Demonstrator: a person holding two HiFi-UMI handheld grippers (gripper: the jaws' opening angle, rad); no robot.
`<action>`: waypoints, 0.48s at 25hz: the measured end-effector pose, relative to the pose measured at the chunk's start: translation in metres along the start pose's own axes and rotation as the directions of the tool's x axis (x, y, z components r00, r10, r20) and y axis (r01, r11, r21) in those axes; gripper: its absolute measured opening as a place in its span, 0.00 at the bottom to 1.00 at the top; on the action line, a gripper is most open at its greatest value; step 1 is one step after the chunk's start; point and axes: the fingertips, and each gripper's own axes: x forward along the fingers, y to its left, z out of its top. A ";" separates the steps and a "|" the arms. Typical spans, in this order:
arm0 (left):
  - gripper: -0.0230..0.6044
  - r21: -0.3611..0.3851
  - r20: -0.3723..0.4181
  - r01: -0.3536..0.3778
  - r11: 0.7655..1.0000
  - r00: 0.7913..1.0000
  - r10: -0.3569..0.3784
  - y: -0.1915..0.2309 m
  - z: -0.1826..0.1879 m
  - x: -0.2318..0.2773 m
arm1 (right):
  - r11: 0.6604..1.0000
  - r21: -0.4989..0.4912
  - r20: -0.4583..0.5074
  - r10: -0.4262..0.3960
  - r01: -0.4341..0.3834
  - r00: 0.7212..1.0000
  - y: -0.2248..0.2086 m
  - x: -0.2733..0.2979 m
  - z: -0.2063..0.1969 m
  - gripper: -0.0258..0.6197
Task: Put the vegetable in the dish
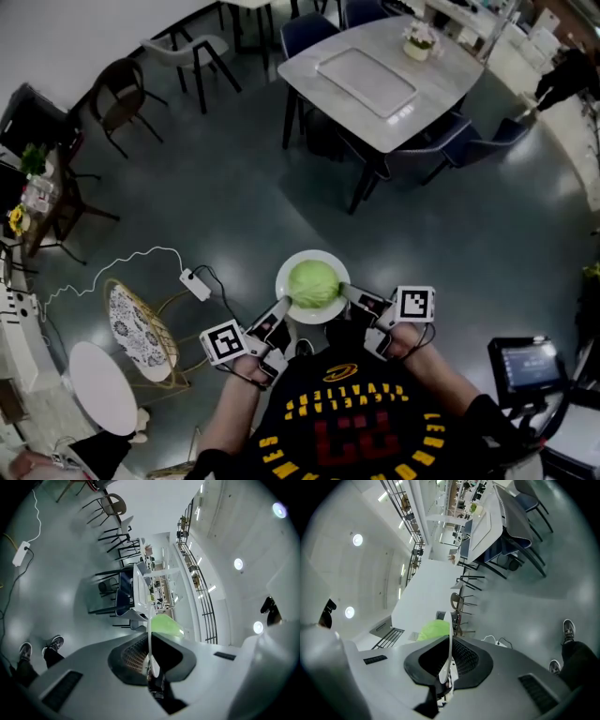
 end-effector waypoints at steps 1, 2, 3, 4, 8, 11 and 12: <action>0.07 0.011 0.000 -0.001 1.000 1.000 0.001 -0.001 0.001 0.002 | 1.000 -0.001 0.000 0.003 -0.003 1.000 0.000 -0.001 0.002 0.07; 0.07 0.023 0.000 -0.001 1.000 1.000 0.001 0.000 0.001 0.001 | 1.000 -0.005 0.001 0.007 -0.007 1.000 0.000 -0.001 0.002 0.07; 0.07 0.035 0.000 0.000 0.999 1.000 0.000 0.001 0.001 0.000 | 1.000 -0.017 0.001 0.013 -0.012 1.000 0.000 -0.001 0.000 0.07; 0.07 0.045 0.002 0.003 0.999 1.000 -0.003 0.003 0.001 0.000 | 0.999 -0.033 0.001 0.020 -0.020 1.000 -0.001 0.000 0.000 0.07; 0.06 0.048 0.024 0.006 0.999 1.000 -0.008 -0.009 0.012 0.039 | 1.000 -0.017 -0.008 0.020 -0.020 1.000 -0.006 -0.004 0.043 0.07; 0.07 0.048 0.042 -0.002 0.999 0.999 -0.001 -0.026 0.026 0.077 | 0.998 -0.033 -0.025 0.054 -0.055 0.998 -0.002 -0.005 0.088 0.07; 0.06 0.046 0.045 0.001 0.999 0.999 -0.003 -0.029 0.028 0.083 | 0.997 -0.035 -0.028 0.066 -0.067 0.997 -0.001 -0.004 0.096 0.07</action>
